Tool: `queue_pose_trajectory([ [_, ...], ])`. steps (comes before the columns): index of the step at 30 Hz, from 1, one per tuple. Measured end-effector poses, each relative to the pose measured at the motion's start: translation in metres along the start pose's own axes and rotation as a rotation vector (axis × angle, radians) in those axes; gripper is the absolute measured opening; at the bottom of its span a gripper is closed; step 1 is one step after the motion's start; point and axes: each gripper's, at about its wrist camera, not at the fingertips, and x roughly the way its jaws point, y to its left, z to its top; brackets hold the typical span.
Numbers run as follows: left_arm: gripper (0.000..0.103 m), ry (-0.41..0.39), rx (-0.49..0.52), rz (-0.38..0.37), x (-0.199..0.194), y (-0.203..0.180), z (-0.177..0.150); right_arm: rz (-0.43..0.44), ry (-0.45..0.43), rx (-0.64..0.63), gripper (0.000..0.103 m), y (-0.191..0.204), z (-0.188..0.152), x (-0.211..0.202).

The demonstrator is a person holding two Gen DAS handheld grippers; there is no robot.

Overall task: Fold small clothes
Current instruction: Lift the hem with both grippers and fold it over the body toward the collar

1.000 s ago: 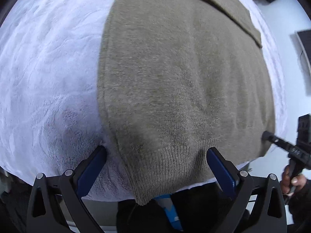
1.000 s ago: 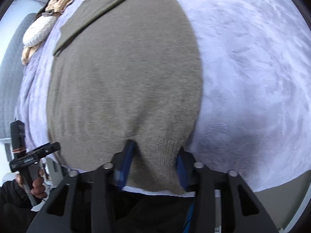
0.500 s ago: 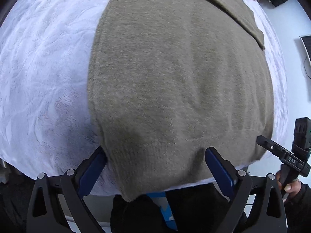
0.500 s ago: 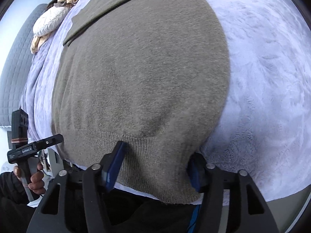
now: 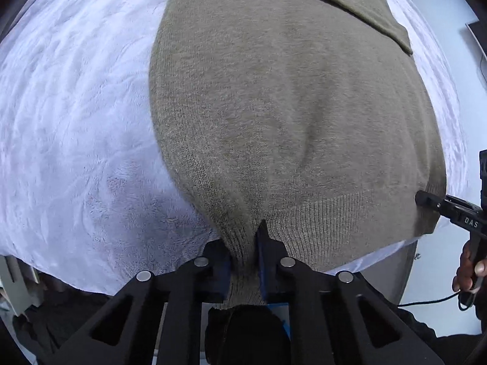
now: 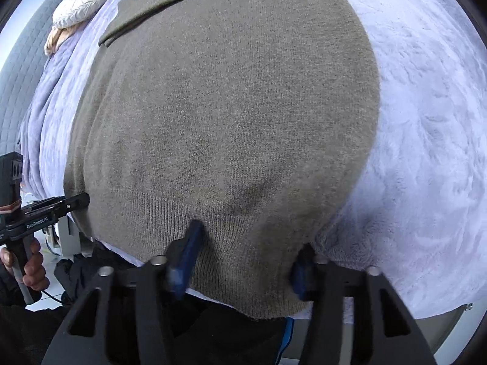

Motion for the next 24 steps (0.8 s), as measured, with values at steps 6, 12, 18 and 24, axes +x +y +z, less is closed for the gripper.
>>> queue_pose_trajectory([
  [6,0.011,-0.006,-0.013,-0.053,-0.009,0.009,0.007,0.024,0.002,0.020,0.013,-0.005,0.000,-0.013],
  [12,0.010,-0.055,0.004,-0.093,-0.042,0.030,0.002,0.055,-0.032,0.074,0.012,-0.006,0.000,-0.029],
  [18,0.010,-0.106,0.004,-0.131,-0.069,0.048,-0.008,0.072,-0.082,0.077,0.012,-0.003,0.005,-0.050],
  [24,0.010,-0.143,-0.013,-0.156,-0.086,0.058,-0.004,0.084,-0.127,0.087,0.012,0.004,0.014,-0.064],
])
